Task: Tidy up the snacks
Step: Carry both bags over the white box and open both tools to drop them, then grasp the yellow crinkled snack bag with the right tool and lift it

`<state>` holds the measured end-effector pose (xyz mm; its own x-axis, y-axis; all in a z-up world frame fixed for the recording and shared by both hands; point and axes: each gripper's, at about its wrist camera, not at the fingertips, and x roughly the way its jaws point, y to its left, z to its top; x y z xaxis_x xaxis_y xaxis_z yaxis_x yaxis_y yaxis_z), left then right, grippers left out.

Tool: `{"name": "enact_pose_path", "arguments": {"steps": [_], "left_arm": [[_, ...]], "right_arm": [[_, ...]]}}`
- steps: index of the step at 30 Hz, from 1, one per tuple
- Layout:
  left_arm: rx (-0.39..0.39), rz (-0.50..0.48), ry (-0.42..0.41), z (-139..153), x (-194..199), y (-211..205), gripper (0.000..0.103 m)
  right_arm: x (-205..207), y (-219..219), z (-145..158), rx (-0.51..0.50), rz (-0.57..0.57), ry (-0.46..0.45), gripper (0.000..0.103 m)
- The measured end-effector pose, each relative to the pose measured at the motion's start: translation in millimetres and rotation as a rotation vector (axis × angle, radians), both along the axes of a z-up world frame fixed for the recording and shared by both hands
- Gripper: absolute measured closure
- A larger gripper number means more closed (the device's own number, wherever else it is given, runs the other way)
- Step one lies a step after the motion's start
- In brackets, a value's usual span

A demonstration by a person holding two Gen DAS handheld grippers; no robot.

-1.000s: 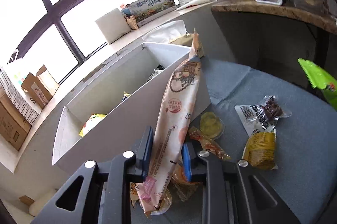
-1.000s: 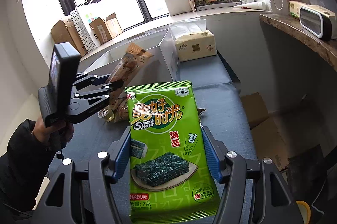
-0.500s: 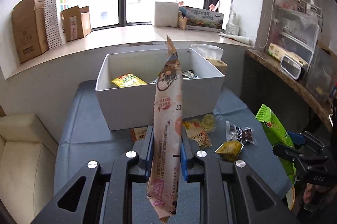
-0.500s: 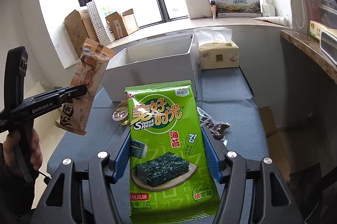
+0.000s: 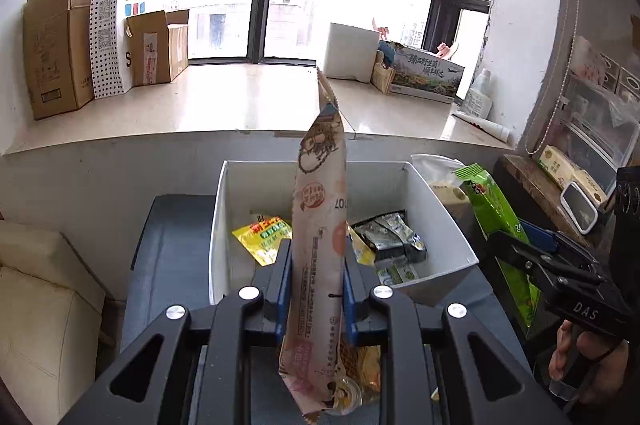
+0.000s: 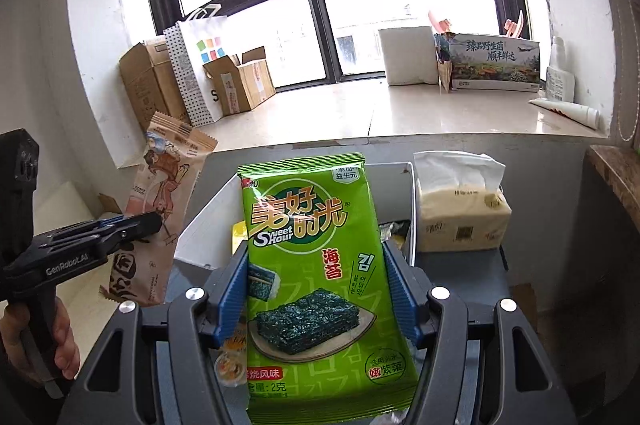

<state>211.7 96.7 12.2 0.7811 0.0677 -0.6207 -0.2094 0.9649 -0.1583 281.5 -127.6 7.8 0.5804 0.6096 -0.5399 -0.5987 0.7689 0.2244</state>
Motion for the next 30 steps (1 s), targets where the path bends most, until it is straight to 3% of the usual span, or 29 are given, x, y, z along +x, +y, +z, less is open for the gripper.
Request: {"name": "enact_pose_path", "arguments": {"steps": [9,11,12,13,14,15,16,24,30], "left_arm": [[0.012,0.029,0.11,-30.8,66.5,30.3,0.078],[0.015,0.038,0.131,-39.6,72.1,33.1,0.078],[0.009,0.039,0.131,-41.9,73.7,34.6,0.072],[-0.002,0.035,0.129,-42.9,74.8,36.2,0.053],[-0.014,0.029,0.123,-43.3,73.3,36.5,0.042],[-0.02,0.024,0.115,-41.9,72.3,36.5,0.017],[-0.012,0.027,0.099,-38.5,70.7,36.0,0.0],[0.084,0.007,0.066,-13.6,62.7,18.3,0.0],[0.084,-0.012,0.056,-11.9,47.4,7.2,0.0]], "right_arm": [[78.6,34.8,-17.1,-0.097,-0.049,0.091,0.035],[87.6,35.6,-25.9,-0.104,-0.059,0.129,0.029],[90.2,36.1,-29.7,-0.104,-0.058,0.141,0.026],[92.0,37.4,-32.3,-0.104,-0.046,0.144,0.016],[92.5,38.4,-34.2,-0.114,-0.042,0.137,0.006],[92.3,38.5,-35.2,-0.127,-0.048,0.124,0.003],[91.9,37.5,-35.8,-0.133,-0.056,0.112,0.0],[87.7,23.3,-30.8,-0.084,-0.082,0.09,0.0],[72.8,18.3,-19.0,-0.063,-0.066,0.047,0.0]]}}
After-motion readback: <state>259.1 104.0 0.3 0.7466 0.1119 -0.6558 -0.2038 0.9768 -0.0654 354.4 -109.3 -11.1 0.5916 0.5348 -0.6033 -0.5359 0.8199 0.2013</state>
